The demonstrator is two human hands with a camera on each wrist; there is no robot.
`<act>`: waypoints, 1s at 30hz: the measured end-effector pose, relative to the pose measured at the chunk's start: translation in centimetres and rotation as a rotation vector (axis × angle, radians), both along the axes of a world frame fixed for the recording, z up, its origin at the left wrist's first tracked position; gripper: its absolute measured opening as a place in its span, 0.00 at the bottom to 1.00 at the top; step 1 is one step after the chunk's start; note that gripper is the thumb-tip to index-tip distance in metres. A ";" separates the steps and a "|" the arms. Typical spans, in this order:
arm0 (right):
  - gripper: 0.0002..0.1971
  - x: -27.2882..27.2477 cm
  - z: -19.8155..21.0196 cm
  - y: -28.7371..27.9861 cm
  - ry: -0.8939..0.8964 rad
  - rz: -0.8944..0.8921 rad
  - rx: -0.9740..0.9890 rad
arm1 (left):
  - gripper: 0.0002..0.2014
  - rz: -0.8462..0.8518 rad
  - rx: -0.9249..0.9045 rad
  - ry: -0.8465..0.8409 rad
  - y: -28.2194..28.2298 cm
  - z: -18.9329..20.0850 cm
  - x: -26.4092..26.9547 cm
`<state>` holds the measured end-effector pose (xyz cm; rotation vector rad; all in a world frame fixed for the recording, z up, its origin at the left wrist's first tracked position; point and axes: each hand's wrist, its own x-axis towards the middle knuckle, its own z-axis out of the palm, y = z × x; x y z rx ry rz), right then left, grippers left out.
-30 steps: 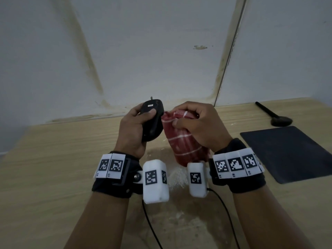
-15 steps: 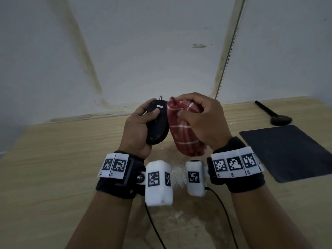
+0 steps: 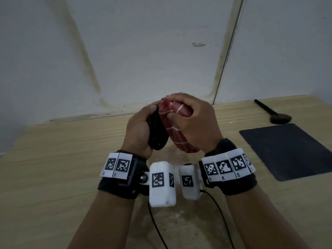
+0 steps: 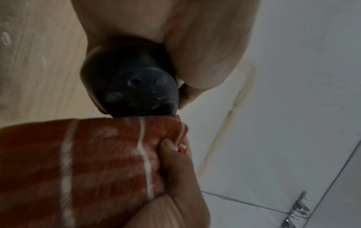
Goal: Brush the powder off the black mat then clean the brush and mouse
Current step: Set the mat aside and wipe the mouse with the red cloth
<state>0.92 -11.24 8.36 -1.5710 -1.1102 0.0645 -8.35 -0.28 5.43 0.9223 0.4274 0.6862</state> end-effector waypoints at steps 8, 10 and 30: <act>0.13 0.2 0.7 -0.4 0.069 0.137 -0.106 | 0.16 0.033 -0.060 -0.014 0.9 0.6 -0.3; 0.13 0.3 0.6 -0.3 0.095 0.058 0.008 | 0.17 0.007 -0.062 -0.029 0.7 0.7 -0.3; 0.13 -0.3 1.1 -0.2 -0.025 0.217 -0.163 | 0.16 -0.015 -0.103 0.052 0.1 1.6 0.5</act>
